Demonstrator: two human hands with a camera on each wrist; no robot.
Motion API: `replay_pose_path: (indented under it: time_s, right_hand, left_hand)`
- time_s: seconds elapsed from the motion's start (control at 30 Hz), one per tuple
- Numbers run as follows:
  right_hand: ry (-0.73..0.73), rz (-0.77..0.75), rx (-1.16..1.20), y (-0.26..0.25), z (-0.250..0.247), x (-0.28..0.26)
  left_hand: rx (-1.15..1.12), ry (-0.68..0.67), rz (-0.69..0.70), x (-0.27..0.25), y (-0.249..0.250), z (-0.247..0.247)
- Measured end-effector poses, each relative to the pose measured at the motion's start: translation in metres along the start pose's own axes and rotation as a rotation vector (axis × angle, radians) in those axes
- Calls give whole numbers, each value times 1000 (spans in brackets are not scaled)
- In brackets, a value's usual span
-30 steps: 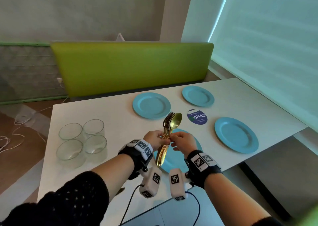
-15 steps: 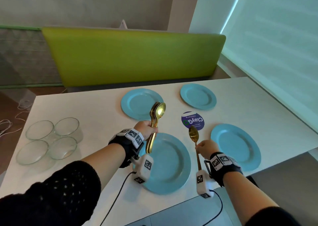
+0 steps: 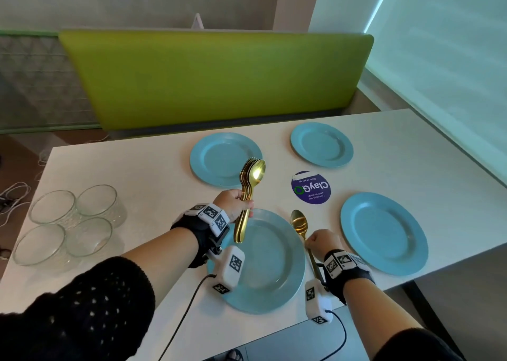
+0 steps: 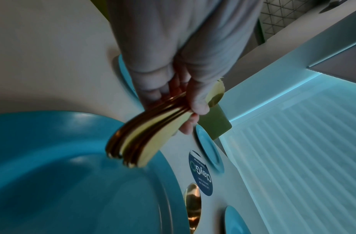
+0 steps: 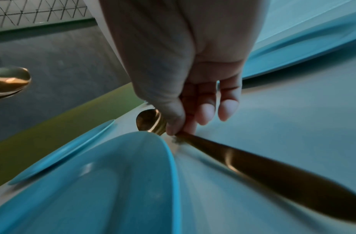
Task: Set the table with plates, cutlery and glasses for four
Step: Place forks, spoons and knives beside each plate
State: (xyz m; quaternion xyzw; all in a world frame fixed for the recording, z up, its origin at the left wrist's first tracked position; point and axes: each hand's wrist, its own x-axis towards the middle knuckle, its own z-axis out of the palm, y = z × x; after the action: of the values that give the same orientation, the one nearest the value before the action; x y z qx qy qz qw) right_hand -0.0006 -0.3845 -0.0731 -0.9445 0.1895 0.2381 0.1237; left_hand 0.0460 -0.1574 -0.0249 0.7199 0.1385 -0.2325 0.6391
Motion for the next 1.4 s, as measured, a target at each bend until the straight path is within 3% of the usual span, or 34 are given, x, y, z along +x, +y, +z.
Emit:
replay_pose_path:
  time_s: [0.6,0.77,1.0,1.23,1.4]
  right_hand:
    - [79,-23,-5,-10,-8,-5]
    - [176,-59,268,-29,-32,-11]
    - [119,-234,642,-65,-60,-34]
    - [126,-164,776,-45,-71,-27]
    - [93,-110,872,-22,-89,-6]
  left_hand:
    - [34,-103,-12,12,4,8]
    - [38,-127,-2,9,9,11]
    - [58,-240,11,4,21,33]
    - [-22,-380,4,3,31,65]
    - [-18,-347,-5,20,43,99]
